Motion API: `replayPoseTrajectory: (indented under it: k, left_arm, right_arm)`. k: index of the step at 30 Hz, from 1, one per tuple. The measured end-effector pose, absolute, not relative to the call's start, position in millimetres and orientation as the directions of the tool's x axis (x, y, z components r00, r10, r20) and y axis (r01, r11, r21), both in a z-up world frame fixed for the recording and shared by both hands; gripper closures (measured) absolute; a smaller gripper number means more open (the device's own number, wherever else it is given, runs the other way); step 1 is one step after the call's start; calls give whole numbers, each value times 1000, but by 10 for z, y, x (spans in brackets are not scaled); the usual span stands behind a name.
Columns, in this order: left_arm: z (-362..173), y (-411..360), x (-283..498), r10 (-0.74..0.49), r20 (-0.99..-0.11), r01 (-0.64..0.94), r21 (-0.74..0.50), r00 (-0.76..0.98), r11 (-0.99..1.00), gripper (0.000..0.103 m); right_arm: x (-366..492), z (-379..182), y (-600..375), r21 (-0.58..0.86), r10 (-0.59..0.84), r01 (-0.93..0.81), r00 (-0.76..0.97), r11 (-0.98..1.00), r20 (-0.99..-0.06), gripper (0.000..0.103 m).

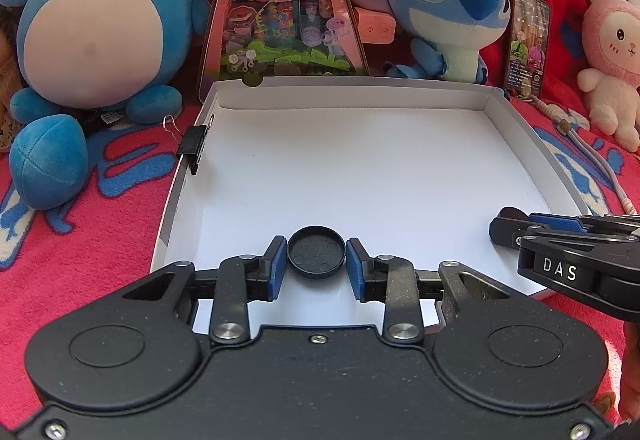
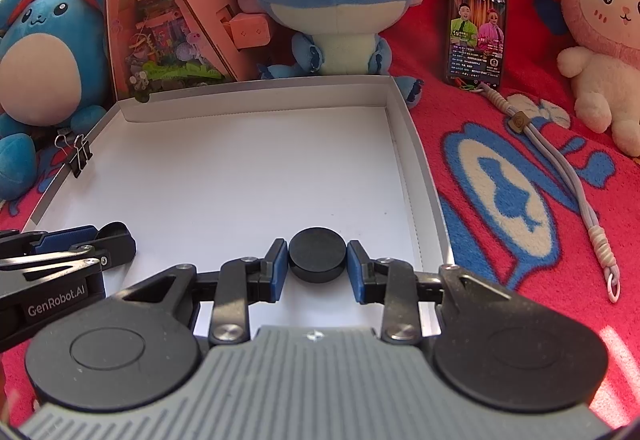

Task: Organize rigid objects
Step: 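Open the left tool releasing the lid while the right tool releases the puck in the box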

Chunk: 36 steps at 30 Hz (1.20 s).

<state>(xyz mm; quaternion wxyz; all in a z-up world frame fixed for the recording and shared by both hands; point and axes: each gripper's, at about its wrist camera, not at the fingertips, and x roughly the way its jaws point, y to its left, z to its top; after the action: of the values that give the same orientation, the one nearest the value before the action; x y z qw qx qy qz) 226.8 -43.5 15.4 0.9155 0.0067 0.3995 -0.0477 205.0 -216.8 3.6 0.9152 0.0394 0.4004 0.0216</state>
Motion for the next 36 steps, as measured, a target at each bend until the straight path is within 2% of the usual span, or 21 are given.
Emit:
replayPoseTrajectory:
  k: [5, 8, 15, 21, 28, 30, 36]
  left_arm:
    - [158, -438, 2268, -86, -734, 95, -29, 674, 995, 68]
    - [165, -440, 2264, -90, -735, 96, -34, 672, 995, 61]
    - [204, -473, 2199, -91, -725, 112, -19, 682, 993, 51]
    - [297, -482, 2088, -107, -704, 136, -15, 702, 991, 41]
    - [431, -494, 1871, -125, -669, 172, 4, 733, 985, 35]
    - [456, -497, 1801, -131, -660, 181, 6, 739, 984, 29]
    - [516, -472, 1588, -167, -645, 206, -14, 746, 978, 28]
  right_arm:
    - [2047, 36, -2175, 95, 75, -7, 680, 995, -730, 62]
    - [2038, 35, -2187, 103, 81, -7, 680, 995, -729, 49]
    - [1995, 45, -2203, 132, 104, -11, 683, 991, -723, 41]
    - [1908, 92, -2170, 95, 92, -35, 704, 995, -704, 35]
    - [1750, 222, -2188, 86, 104, -62, 735, 994, -670, 27]
    - [1688, 257, -2190, 84, 110, -72, 743, 994, -660, 25]
    - [1495, 336, -2184, 53, 104, -92, 768, 994, -632, 20]
